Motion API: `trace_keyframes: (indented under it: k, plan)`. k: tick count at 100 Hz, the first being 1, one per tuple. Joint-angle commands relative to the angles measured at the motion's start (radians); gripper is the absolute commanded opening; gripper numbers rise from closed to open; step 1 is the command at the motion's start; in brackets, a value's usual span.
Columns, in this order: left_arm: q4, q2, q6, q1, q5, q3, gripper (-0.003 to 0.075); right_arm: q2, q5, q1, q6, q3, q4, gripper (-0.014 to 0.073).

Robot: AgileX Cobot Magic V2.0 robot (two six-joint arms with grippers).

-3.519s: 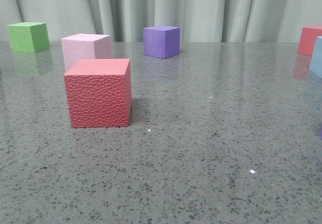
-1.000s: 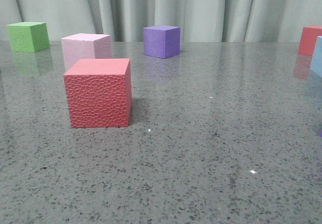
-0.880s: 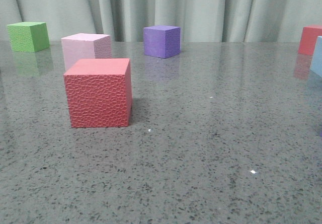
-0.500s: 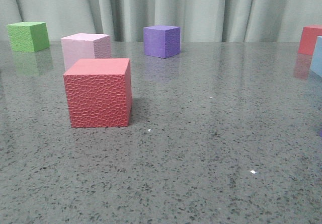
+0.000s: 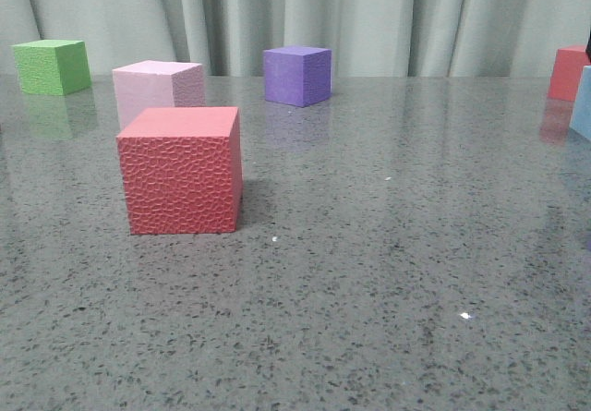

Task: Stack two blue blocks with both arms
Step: 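Lower the open right gripper over the light blue cube, then close the right gripper on the light blue cube and lift it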

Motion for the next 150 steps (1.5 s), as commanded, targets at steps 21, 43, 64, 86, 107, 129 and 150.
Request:
trace_keyframes:
  k: [21,43,64,86,107,129,150]
  plan:
    - [-0.006,0.006,-0.004,0.001,-0.062,-0.034,0.0673,0.034,-0.084,-0.006,-0.014,-0.038,-0.011,0.0636]
    - [-0.006,0.006,-0.004,0.001,-0.062,-0.034,0.0673,0.06,-0.088,-0.006,-0.014,-0.038,-0.011,0.0636]
    - [-0.006,0.006,-0.004,0.001,-0.062,-0.034,0.0673,0.071,-0.088,-0.006,-0.014,-0.038,-0.011,0.0633]
    - [-0.006,0.006,-0.004,0.001,-0.062,-0.034,0.0673,0.071,-0.087,-0.006,-0.014,-0.038,-0.011,0.0547]
    - [-0.006,0.006,-0.004,0.001,-0.062,-0.034,0.0673,0.071,-0.086,-0.006,-0.014,-0.038,-0.011,0.0372]
    - [-0.006,0.006,-0.004,0.001,-0.062,-0.034,0.0673,0.071,-0.054,-0.006,-0.014,-0.047,-0.01,0.0371]
    - [-0.006,0.006,-0.004,0.001,-0.062,-0.034,0.0673,0.07,0.089,-0.002,-0.014,-0.144,0.036,0.0371]
